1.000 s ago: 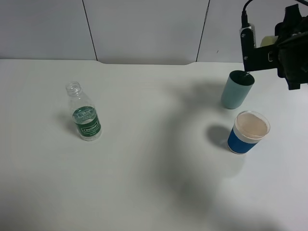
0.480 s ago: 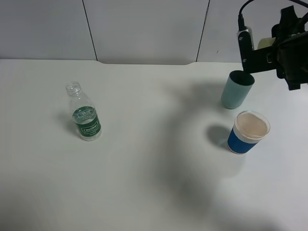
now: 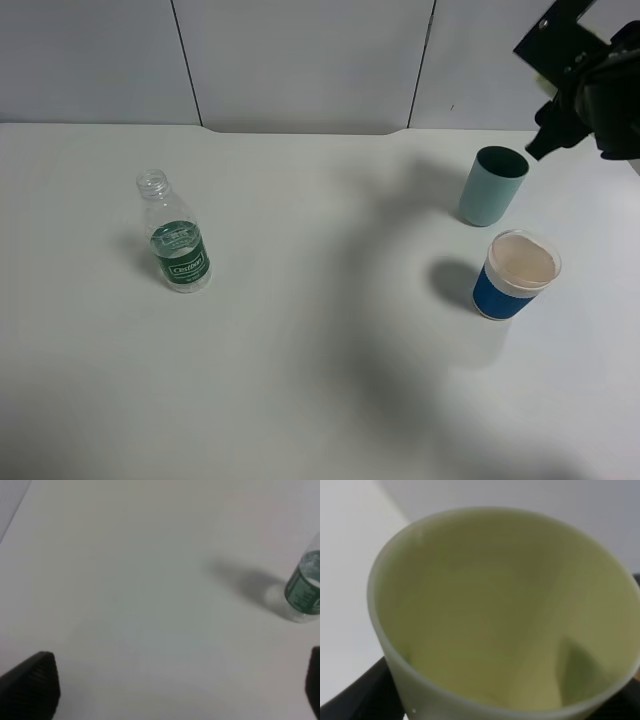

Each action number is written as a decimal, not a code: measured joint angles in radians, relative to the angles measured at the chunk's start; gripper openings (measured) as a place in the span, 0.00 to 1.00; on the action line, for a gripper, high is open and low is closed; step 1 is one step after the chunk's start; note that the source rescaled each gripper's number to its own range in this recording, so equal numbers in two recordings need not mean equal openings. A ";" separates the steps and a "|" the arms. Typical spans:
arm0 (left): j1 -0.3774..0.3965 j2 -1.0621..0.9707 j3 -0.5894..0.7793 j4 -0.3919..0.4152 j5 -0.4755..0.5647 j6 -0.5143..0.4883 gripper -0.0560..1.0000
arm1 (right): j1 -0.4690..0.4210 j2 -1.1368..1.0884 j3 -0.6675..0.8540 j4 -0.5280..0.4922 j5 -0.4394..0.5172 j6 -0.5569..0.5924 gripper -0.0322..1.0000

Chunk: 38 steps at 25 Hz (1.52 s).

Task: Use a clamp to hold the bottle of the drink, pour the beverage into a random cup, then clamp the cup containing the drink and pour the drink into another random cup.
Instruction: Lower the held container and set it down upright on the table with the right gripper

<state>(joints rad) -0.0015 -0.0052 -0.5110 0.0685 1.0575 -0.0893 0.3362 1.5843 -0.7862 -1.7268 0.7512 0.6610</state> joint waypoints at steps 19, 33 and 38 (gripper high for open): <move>0.000 0.000 0.000 0.000 0.000 0.000 1.00 | 0.249 -0.143 -0.192 0.719 -0.548 0.055 0.03; 0.000 0.000 0.000 0.000 0.000 0.000 1.00 | 0.249 -0.100 -0.184 1.840 -0.796 -1.104 0.03; 0.000 0.000 0.000 0.001 0.000 0.000 1.00 | 0.249 0.068 -0.152 1.847 -0.991 -1.081 0.03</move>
<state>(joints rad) -0.0015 -0.0052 -0.5110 0.0694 1.0575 -0.0893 0.5855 1.6528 -0.9381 0.1204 -0.2397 -0.4196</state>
